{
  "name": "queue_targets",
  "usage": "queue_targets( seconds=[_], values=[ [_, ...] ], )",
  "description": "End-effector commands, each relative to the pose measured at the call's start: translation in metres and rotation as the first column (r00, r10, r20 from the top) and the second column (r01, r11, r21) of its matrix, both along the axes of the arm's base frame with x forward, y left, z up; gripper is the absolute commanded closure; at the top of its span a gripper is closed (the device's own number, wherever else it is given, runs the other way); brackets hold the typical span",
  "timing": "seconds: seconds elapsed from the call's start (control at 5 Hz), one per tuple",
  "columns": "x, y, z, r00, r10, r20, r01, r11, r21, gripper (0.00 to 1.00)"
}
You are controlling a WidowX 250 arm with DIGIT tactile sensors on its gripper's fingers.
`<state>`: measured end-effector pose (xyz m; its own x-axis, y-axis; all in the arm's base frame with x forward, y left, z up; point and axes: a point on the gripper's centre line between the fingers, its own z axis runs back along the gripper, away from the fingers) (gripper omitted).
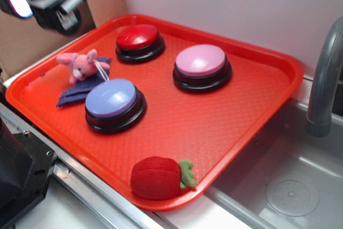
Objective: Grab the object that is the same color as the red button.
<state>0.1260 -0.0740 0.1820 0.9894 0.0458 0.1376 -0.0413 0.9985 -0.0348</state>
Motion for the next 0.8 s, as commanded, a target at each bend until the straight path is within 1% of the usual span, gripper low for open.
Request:
queue_targets(
  seconds=[0.0,0.2,0.4,0.6],
  values=[
    [0.004,-0.057,-0.051,0.987,-0.162,0.008,0.162,0.983,-0.088,0.0],
    [0.003,-0.076,-0.077,0.985,-0.17,-0.022,0.169,0.984,-0.057,0.0],
    [0.002,-0.086,-0.101,0.985,-0.167,-0.045,0.162,0.982,-0.097,0.0],
    [0.0,-0.097,-0.12,0.976,-0.204,-0.069,0.197,0.976,-0.096,0.0]
  ],
)
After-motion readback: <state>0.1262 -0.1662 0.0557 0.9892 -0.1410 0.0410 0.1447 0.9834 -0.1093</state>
